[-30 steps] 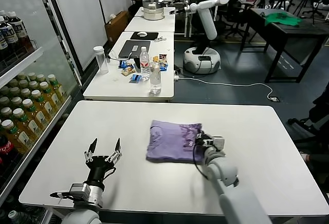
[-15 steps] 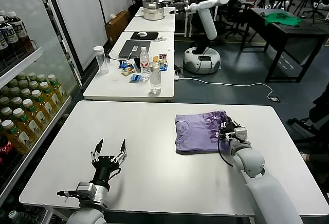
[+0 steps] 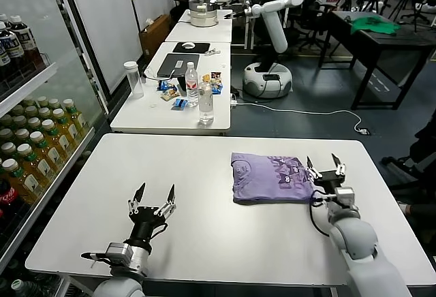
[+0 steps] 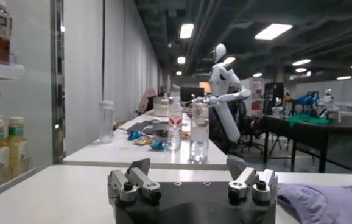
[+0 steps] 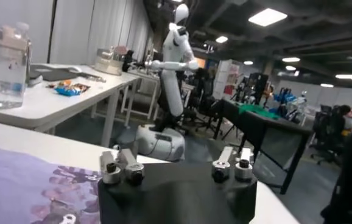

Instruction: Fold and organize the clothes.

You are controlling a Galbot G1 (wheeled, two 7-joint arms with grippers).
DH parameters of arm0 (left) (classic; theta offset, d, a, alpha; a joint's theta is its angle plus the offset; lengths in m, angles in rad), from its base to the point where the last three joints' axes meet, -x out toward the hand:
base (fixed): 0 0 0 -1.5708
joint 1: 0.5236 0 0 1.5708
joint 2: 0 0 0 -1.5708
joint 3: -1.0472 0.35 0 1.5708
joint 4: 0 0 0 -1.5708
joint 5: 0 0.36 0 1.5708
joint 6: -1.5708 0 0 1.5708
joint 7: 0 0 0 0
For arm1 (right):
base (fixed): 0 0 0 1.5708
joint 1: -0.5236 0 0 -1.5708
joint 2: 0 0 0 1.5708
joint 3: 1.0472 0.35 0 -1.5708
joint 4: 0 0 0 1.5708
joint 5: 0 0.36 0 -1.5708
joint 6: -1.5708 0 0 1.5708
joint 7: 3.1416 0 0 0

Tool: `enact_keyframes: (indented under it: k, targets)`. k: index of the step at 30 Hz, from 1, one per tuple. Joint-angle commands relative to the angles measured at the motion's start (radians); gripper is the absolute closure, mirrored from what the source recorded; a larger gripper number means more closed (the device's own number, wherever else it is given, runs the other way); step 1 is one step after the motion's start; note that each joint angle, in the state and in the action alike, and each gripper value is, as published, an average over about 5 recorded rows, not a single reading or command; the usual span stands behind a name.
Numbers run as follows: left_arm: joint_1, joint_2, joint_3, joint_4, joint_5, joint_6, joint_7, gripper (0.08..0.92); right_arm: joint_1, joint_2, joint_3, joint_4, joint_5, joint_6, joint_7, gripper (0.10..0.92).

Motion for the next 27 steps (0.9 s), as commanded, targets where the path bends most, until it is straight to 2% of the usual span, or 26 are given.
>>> enact_keyframes:
  k: [1,4,10,18,27]
  targets:
    - [0.007,0.0,0.008,-0.022,-0.005,0.0,0.009,0.177,-0.356,-0.043,0.241,0.312,0.116,-0.016,-0.069,0.237]
    - [0.016,-0.001,0.009,-0.042,-0.011,0.0,0.017,0.177,-0.427,-0.051,0.3,0.345,0.168,-0.024,-0.107,0.208]
    - [0.026,0.001,0.009,-0.072,-0.028,0.001,0.038,0.177,-0.502,-0.037,0.378,0.378,0.244,-0.027,-0.132,0.203]
    - [0.034,0.0,0.006,-0.095,-0.037,0.004,0.055,0.177,-0.525,-0.018,0.39,0.421,0.205,0.005,-0.046,0.203]
    - [0.04,-0.008,0.015,-0.107,-0.035,0.007,0.066,0.177,-0.543,-0.027,0.412,0.439,0.193,0.006,-0.048,0.203]
